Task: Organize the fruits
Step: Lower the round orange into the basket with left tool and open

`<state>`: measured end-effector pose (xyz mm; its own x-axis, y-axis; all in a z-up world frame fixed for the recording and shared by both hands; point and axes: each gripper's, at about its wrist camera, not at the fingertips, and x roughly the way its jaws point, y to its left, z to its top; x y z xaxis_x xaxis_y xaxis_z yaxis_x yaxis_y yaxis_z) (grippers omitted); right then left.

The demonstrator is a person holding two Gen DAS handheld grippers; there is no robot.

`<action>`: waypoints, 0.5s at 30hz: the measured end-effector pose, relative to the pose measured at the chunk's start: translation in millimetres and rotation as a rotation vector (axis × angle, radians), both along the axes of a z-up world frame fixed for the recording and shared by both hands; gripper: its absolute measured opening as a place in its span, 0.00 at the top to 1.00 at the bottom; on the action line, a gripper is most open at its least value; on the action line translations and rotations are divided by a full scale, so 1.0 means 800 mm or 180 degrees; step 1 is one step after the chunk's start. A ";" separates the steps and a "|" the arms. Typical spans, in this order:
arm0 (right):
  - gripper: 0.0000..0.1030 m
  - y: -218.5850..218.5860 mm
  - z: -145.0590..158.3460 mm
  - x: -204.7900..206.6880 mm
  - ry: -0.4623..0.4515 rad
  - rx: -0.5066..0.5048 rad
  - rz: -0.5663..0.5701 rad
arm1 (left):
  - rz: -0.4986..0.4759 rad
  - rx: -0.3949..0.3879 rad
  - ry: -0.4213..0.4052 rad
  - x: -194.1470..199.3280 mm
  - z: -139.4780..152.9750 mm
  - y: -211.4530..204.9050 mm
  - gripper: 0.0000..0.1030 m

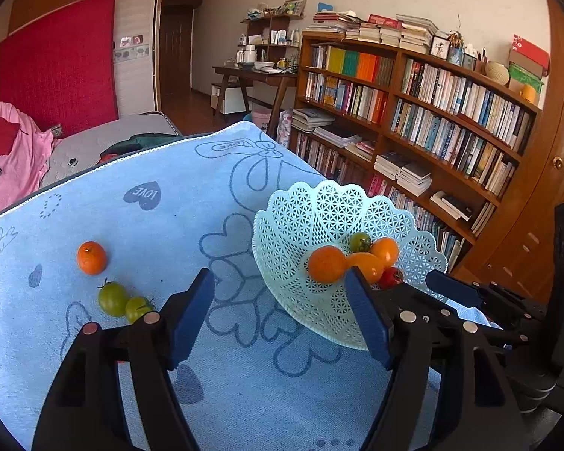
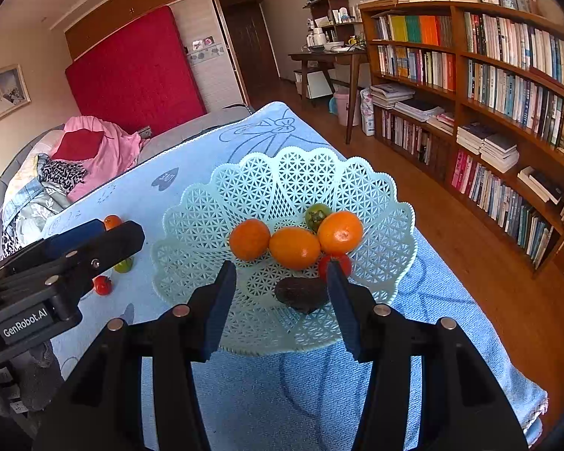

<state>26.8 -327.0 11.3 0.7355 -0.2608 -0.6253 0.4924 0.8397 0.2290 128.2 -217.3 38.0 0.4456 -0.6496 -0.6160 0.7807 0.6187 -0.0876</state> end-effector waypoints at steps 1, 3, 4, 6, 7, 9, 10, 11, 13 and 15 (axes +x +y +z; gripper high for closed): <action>0.50 0.001 0.000 0.001 0.0004 0.0001 0.0007 | 0.0017 0.0002 -0.0010 0.000 0.000 0.002 0.23; 0.50 0.002 0.000 0.003 0.0007 0.0001 0.0017 | 0.0042 0.0001 -0.0028 0.001 0.001 0.005 0.22; 0.50 0.003 0.001 0.004 0.0007 -0.0005 0.0021 | 0.0055 0.0002 -0.0033 0.001 0.001 0.007 0.19; 0.50 0.005 0.002 0.005 0.0004 -0.0014 0.0032 | 0.0102 -0.0001 -0.0031 0.003 0.001 0.010 0.14; 0.50 0.006 0.003 0.007 0.0004 -0.0020 0.0037 | 0.0124 -0.0004 -0.0021 0.005 0.001 0.013 0.13; 0.50 0.007 0.003 0.008 0.0008 -0.0022 0.0044 | 0.0178 -0.0005 0.0006 0.009 0.000 0.017 0.12; 0.49 0.008 0.003 0.009 0.0008 -0.0020 0.0048 | 0.0215 -0.0012 0.0016 0.011 0.000 0.021 0.11; 0.47 0.010 0.004 0.010 0.0004 -0.0024 0.0052 | 0.0250 -0.0018 0.0028 0.014 0.000 0.025 0.11; 0.45 0.014 0.006 0.012 -0.0007 -0.0042 0.0070 | 0.0310 -0.0025 0.0046 0.021 0.000 0.034 0.11; 0.45 0.018 0.008 0.015 -0.0018 -0.0052 0.0102 | 0.0378 -0.0030 0.0040 0.027 0.002 0.044 0.11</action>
<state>38.8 -312.6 17.9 0.7472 -0.2472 -0.6169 0.4638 0.8587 0.2178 149.8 -182.1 39.4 0.5121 -0.5985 -0.6161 0.7008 0.7058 -0.1033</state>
